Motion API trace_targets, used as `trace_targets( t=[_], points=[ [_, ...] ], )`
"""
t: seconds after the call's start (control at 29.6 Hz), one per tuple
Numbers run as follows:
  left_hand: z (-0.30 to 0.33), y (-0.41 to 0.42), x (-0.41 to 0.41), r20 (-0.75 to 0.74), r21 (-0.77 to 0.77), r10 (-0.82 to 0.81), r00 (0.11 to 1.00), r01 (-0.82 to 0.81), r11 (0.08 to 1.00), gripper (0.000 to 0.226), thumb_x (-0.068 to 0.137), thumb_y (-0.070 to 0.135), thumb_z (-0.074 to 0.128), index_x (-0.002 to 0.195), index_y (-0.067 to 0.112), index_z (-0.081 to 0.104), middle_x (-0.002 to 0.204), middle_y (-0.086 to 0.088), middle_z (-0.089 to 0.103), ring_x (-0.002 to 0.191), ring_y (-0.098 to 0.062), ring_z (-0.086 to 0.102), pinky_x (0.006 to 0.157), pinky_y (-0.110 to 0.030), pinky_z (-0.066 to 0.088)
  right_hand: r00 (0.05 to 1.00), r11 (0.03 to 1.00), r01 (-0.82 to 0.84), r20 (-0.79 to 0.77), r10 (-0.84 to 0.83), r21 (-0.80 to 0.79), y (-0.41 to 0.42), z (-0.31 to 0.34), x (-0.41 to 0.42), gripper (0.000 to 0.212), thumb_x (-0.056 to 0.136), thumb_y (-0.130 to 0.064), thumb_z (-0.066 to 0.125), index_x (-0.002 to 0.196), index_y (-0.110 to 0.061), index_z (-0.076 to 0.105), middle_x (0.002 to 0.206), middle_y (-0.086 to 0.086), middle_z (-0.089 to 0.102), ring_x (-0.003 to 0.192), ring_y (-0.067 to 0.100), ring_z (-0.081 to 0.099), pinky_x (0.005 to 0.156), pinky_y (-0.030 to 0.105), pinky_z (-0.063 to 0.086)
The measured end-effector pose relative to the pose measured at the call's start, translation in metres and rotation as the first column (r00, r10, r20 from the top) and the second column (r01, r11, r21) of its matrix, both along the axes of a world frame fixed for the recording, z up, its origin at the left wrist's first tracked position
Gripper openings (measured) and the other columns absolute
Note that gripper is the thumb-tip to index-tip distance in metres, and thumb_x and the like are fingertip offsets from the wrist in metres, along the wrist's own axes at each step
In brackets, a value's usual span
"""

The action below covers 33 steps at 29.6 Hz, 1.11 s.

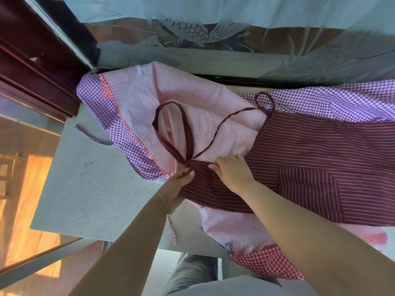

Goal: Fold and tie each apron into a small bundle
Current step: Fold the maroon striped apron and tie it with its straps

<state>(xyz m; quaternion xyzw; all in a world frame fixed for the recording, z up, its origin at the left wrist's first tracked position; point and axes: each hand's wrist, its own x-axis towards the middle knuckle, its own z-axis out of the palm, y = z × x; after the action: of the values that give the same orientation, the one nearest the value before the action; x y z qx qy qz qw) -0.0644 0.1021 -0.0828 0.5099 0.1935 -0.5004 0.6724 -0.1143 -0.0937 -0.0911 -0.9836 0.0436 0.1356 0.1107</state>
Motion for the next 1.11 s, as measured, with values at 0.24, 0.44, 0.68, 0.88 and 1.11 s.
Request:
trace_targets(
  t=[0.24,0.44,0.68,0.88,1.11],
  points=[
    [0.003,-0.008,0.010,0.123,0.231,-0.177,0.976,0.146,0.962,0.034,0.090,-0.013,0.048,0.121,-0.005,0.058,0.102,-0.017,0.069,0.079,-0.022,0.070,0.071,-0.026,0.059,0.851,0.970,0.242,0.476,-0.221,0.018,0.004,-0.011,-0.032,0.032,0.095,-0.037,0.050,0.113,-0.011,0.054,0.104,0.008,0.056,0.096,0.026,0.053,0.091,0.041,0.043],
    [-0.003,-0.016,-0.012,0.347,0.440,-0.138,0.928,-0.032,0.897,0.052,0.084,-0.001,0.067,0.130,0.011,0.045,0.122,-0.011,0.059,0.110,-0.028,0.059,0.095,-0.040,0.051,0.918,0.918,0.397,-0.011,-0.397,0.005,0.009,-0.027,-0.057,0.063,0.097,-0.055,0.031,0.145,-0.014,0.031,0.147,0.010,0.038,0.136,0.030,0.035,0.109,0.049,0.030],
    [0.036,-0.046,-0.026,0.473,0.237,0.106,0.874,-0.243,0.941,0.079,0.083,-0.014,0.049,0.137,0.042,0.033,0.123,-0.015,0.059,0.093,-0.023,0.066,0.076,-0.037,0.058,0.856,0.678,0.510,-0.233,-0.461,0.530,-0.020,-0.010,-0.054,0.068,0.096,-0.054,0.040,0.153,-0.027,0.014,0.153,-0.010,0.029,0.141,0.011,0.026,0.116,0.039,0.022],
    [0.090,-0.146,-0.071,0.618,0.137,-0.066,0.784,-0.024,0.990,0.078,0.092,0.001,0.045,0.146,0.045,0.010,0.131,0.001,0.055,0.107,-0.014,0.060,0.091,-0.029,0.052,0.500,-0.156,0.675,-0.603,-0.622,0.721,-0.097,0.031,-0.074,0.046,0.097,-0.048,0.045,0.126,-0.013,0.057,0.114,0.003,0.069,0.100,0.017,0.067,0.092,0.034,0.050],
    [0.077,-0.276,-0.147,0.496,0.176,-0.483,0.722,0.461,0.870,0.077,0.089,-0.003,0.047,0.148,0.034,0.014,0.136,-0.012,0.048,0.123,-0.028,0.051,0.099,-0.044,0.048,0.403,-0.489,0.568,-0.741,-0.537,0.662,-0.195,0.045,-0.145,0.066,0.092,-0.063,0.033,0.117,-0.011,0.064,0.114,0.010,0.068,0.101,0.027,0.065,0.091,0.041,0.047]
  ],
)
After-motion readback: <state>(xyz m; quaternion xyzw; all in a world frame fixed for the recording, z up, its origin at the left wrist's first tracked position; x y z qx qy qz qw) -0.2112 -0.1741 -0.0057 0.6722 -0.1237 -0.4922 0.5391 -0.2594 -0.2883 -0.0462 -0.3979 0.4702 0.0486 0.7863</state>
